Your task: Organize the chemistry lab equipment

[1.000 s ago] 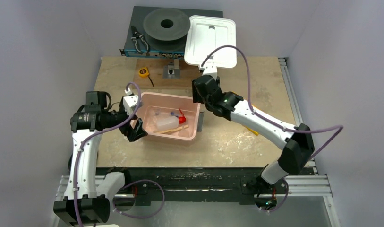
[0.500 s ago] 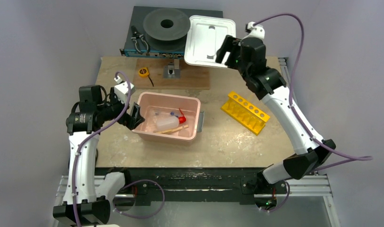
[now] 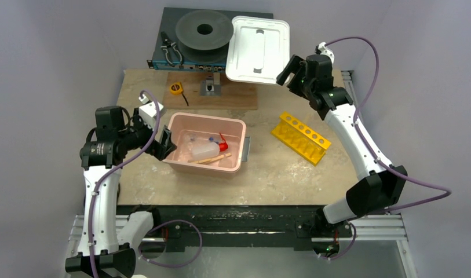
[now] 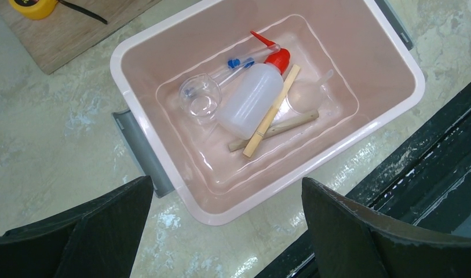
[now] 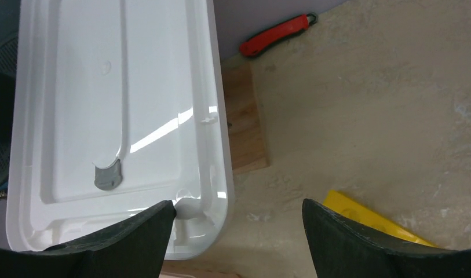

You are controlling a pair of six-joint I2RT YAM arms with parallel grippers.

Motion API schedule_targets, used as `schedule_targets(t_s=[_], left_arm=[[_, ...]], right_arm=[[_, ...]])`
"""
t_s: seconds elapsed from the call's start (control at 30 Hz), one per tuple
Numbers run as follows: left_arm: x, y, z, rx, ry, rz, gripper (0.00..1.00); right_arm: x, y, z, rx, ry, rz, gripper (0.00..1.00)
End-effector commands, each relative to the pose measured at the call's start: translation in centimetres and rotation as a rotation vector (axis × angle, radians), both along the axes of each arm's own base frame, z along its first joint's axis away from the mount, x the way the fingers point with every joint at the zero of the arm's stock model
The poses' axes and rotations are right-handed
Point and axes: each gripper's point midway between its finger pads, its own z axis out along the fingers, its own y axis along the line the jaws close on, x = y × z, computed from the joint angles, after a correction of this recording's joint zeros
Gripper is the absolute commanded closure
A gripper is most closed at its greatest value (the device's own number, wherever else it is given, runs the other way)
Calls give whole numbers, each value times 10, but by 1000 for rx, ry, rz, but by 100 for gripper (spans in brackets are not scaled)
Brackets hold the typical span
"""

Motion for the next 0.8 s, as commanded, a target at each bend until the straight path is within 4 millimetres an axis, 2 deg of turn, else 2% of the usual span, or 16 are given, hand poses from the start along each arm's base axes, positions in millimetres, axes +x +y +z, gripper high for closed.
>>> schedule_targets(t_s=[0.0, 0.2, 0.33, 0.47, 0.6, 0.67, 0.77], left_arm=[[2, 4, -10, 30, 1, -5, 0], [2, 17, -37, 112, 26, 7, 0], [3, 17, -38, 112, 27, 12, 0], [2, 15, -27, 96, 12, 12, 0], [2, 13, -18, 89, -14, 12, 0], [1, 11, -14, 81, -21, 4, 0], [-2, 6, -5, 62, -27, -19, 0]], right_arm=[[10, 18, 24, 132, -89, 40, 19], [17, 30, 36, 227, -134, 76, 26], [26, 36, 37, 273, -141, 76, 37], [22, 41, 48, 291, -169, 104, 56], [10, 33, 73, 273, -246, 105, 83], [2, 29, 88, 260, -285, 113, 92], [-11, 24, 105, 225, -330, 127, 100]])
